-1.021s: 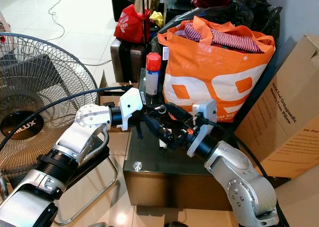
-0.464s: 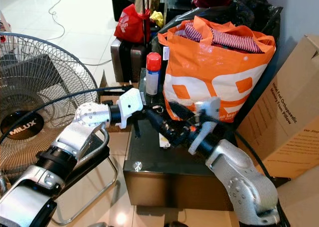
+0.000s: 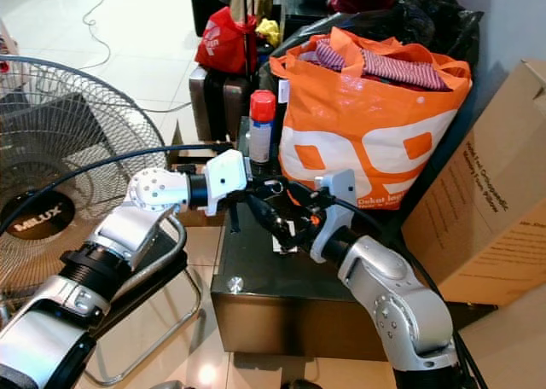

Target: Hang keys on a hook

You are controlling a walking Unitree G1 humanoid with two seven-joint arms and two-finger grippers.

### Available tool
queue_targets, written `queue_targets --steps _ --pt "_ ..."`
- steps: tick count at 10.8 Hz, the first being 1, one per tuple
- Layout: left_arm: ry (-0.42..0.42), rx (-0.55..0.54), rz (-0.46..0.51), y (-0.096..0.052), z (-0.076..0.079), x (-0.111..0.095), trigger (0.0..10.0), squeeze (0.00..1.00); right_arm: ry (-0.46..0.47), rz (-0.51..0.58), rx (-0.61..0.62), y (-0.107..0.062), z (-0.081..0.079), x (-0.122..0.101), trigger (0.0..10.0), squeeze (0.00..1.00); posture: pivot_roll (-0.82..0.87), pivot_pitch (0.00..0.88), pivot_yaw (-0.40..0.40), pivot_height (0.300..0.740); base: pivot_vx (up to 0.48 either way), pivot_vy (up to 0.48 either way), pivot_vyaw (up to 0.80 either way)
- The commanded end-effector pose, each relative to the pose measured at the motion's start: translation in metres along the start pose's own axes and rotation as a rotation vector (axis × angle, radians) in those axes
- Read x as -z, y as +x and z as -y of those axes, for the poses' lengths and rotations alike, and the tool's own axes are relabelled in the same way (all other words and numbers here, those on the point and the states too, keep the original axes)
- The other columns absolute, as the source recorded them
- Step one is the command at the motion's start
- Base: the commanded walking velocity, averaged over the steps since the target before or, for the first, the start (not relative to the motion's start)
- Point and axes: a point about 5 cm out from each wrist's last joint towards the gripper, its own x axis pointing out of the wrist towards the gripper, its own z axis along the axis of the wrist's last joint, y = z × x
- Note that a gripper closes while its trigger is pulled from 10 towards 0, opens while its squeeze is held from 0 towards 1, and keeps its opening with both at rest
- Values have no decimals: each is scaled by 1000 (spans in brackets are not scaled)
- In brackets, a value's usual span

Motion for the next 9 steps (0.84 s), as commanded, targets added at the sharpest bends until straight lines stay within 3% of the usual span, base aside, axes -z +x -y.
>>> queue_targets --steps 1,2,3,4,5,7,9 --pt "35 30 1 4 0 -4 0 0 7 9 26 -1 4 -3 10000 1000 -108 0 -44 740 0 0 0" --pt "44 26 -27 2 -1 1 0 0 10 38 -6 -4 2 -10 10000 1000 -111 0 -43 740 0 0 0" --pt "46 20 -44 0 -1 4 0 0 10 46 -32 -6 0 -13 10000 824 -112 0 -43 740 0 0 0" --pt "43 0 -55 -1 -4 6 0 0 7 34 -69 -8 -3 -13 10000 741 -114 0 -44 740 0 0 0" --pt "48 -44 -75 -1 -10 8 0 0 5 8 -145 -11 -12 -10 10000 0 -115 0 -47 740 0 0 0" --pt "52 -62 -55 0 -14 5 0 0 3 -14 -169 -13 -17 -6 10000 0 -117 0 -46 740 0 0 0" --pt "54 -45 -17 3 -12 0 0 0 12 -2 -31 -8 0 -7 10000 0 -118 0 -43 740 0 0 0"
